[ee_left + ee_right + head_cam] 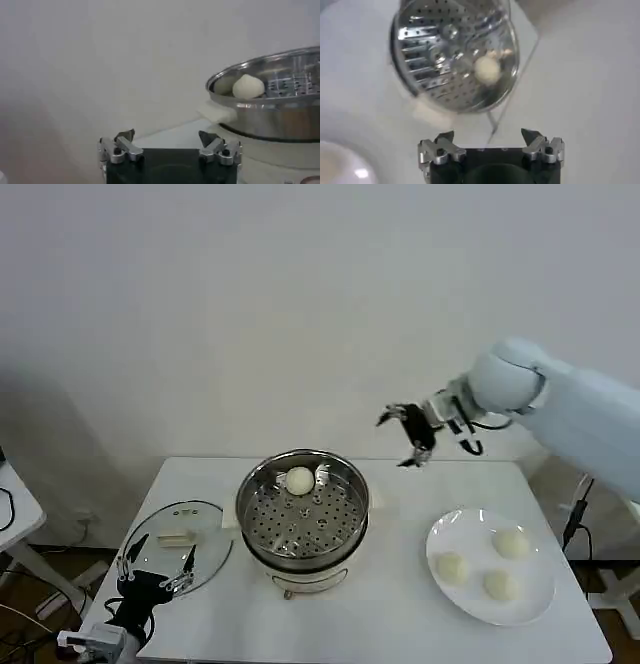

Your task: Take steamed baozi put them in steamer then cover it.

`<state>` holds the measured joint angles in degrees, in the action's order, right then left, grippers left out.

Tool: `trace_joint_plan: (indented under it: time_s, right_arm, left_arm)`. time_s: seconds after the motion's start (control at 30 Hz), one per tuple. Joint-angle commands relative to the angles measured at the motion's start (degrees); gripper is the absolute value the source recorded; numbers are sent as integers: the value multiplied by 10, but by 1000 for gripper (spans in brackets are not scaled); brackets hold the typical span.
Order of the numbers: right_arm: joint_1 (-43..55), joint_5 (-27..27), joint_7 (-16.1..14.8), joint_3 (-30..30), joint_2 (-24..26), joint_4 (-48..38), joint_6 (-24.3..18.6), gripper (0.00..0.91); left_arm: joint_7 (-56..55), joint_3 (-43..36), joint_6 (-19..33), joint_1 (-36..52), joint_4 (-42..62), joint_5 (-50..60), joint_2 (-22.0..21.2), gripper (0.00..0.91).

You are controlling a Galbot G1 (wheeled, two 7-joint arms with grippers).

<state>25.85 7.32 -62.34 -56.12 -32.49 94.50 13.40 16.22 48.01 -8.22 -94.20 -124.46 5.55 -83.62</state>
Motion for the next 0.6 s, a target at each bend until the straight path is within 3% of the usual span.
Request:
trace_joint_plan:
  time_s: [0.03,0.33,0.6]
  right_arm:
    - [0,9,-32,-24,75,47,96,907]
    - [-49,-9,-55,-62,79,31,142,907]
    - [-141,-19,-57,-10,64,14,145,907]
  left_arm:
    - [-1,1,-4,0,-6,-3,-2,907]
    - [-4,2,-8,-1,-7,-7,-8,907]
    - [-6,-1,-14,-1,-7,-13,-16,907]
